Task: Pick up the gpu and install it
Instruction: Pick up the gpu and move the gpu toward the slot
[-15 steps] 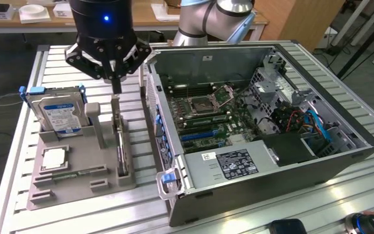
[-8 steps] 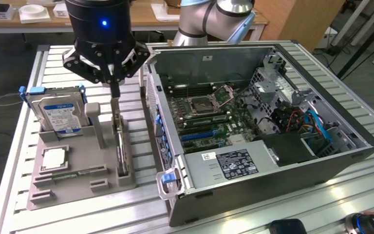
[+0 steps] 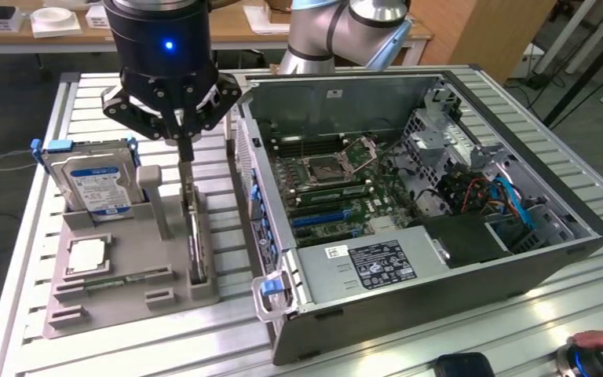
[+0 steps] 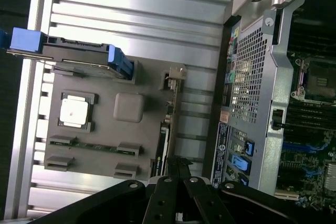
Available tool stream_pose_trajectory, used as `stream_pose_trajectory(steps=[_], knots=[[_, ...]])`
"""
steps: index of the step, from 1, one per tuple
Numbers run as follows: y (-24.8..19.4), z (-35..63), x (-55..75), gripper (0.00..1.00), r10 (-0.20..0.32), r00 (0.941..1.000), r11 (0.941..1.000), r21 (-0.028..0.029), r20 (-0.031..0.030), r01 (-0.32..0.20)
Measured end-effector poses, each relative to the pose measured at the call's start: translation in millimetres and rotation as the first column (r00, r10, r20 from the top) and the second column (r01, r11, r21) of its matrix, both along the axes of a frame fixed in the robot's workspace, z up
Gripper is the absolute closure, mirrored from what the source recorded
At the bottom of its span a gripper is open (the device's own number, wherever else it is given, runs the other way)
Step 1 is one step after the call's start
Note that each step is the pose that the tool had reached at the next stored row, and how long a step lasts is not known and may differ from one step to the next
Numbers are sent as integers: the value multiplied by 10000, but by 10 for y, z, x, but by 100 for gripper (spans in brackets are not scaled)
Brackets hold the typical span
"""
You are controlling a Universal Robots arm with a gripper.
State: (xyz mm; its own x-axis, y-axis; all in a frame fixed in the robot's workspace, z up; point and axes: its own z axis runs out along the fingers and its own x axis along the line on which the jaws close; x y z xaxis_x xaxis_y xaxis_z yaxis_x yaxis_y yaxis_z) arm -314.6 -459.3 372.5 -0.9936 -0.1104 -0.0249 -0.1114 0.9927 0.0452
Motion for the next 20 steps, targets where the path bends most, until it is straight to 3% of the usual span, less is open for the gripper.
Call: stream_pose_trajectory(steps=[11,20], knots=[[0,-6,0,90,0,10000,10000,1,1,0],[-2,-164,0,90,-2,10000,10000,1,-55,2]])
